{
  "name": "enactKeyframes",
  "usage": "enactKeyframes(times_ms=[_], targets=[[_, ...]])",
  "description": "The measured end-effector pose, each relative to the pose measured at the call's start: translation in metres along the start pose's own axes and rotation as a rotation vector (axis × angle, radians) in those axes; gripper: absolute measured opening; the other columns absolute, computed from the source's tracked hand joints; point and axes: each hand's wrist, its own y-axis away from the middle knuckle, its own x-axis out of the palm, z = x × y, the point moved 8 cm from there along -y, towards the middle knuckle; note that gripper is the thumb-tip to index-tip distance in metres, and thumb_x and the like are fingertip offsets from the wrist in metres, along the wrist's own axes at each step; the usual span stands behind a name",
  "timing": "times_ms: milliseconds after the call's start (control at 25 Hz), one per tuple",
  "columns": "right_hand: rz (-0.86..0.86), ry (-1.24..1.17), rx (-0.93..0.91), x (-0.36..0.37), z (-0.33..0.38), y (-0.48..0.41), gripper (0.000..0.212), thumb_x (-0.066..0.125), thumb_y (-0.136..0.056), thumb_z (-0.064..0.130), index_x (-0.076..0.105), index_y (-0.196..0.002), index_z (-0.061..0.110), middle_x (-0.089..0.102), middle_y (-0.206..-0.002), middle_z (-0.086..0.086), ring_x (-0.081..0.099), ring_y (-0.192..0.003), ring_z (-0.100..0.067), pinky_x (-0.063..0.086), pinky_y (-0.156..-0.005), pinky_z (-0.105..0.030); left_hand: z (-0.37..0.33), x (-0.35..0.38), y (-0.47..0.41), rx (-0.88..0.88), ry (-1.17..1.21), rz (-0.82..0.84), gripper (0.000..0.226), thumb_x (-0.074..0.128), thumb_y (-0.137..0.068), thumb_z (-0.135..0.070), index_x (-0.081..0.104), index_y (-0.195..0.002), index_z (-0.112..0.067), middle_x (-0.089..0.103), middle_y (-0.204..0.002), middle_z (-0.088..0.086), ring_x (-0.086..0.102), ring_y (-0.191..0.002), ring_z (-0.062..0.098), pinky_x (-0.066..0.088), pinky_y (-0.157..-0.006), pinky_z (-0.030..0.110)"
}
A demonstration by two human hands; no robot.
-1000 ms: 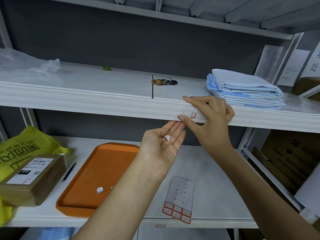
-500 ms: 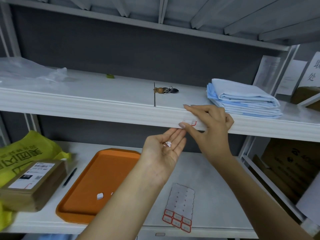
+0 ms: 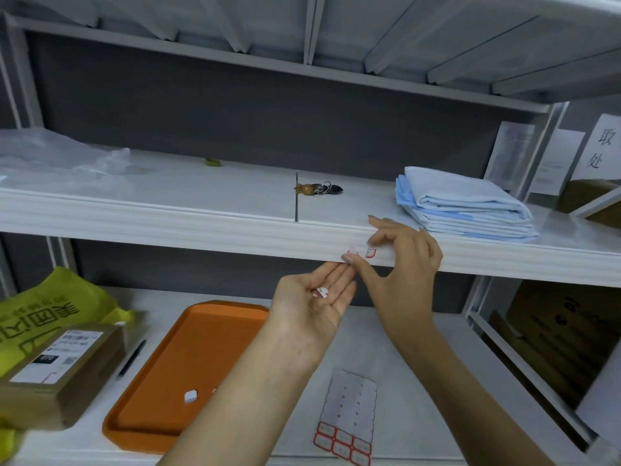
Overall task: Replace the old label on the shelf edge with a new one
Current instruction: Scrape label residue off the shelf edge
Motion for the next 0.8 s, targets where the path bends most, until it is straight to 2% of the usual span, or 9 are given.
enactKeyframes(times_ms=[120,240,360,600,800], targets=[[0.038,0.028,-0.037,0.001,0.003,-0.001,0.021,0.078,-0.078,0.026,0.063,-0.086,0.014,0.063,-0.126,-0.001,0.052,-0.125,-0.019,0.021,-0.113,-0.042,-0.001,-0.001,-0.001,-0.004,-0.028,-0.002,0.034,0.033,-0.097,0.002,0.060,-0.117,0.010,0.069,-0.114,0.023,0.062,-0.117,0.033,0.043,-0.108,0.042],[0.036,0.058,-0.030,0.003,0.006,0.004,0.017,0.074,-0.083,0.025,0.067,-0.090,0.012,0.056,-0.136,-0.006,0.043,-0.134,-0.022,0.016,-0.118,-0.045,0.000,-0.001,-0.001,-0.005,-0.019,-0.001,0.033,0.034,-0.096,0.002,0.061,-0.114,0.009,0.070,-0.110,0.023,0.063,-0.115,0.032,0.044,-0.107,0.042],[-0.039,0.028,-0.086,0.002,0.015,0.015,0.016,0.074,-0.083,0.019,0.069,-0.092,0.008,0.055,-0.136,-0.010,0.041,-0.136,-0.025,0.014,-0.120,-0.045,0.000,0.000,-0.001,-0.006,0.008,0.008,0.033,0.033,-0.096,0.003,0.062,-0.111,0.009,0.072,-0.104,0.024,0.065,-0.110,0.032,0.046,-0.105,0.042],[-0.151,0.052,-0.050,0.001,0.019,0.018,0.011,0.072,-0.085,0.019,0.070,-0.085,0.008,0.057,-0.134,-0.008,0.043,-0.132,-0.026,0.021,-0.116,-0.045,0.000,0.002,0.002,-0.002,0.016,0.013,0.034,0.033,-0.097,0.003,0.060,-0.116,0.010,0.070,-0.109,0.025,0.065,-0.111,0.035,0.046,-0.105,0.043],[-0.224,0.093,-0.082,0.003,0.024,0.027,0.008,0.071,-0.087,0.014,0.071,-0.086,0.006,0.057,-0.134,-0.012,0.045,-0.130,-0.029,0.033,-0.107,-0.055,0.001,0.003,0.004,0.004,0.021,0.007,0.034,0.033,-0.097,0.002,0.059,-0.118,0.009,0.070,-0.111,0.024,0.066,-0.110,0.033,0.048,-0.104,0.042]])
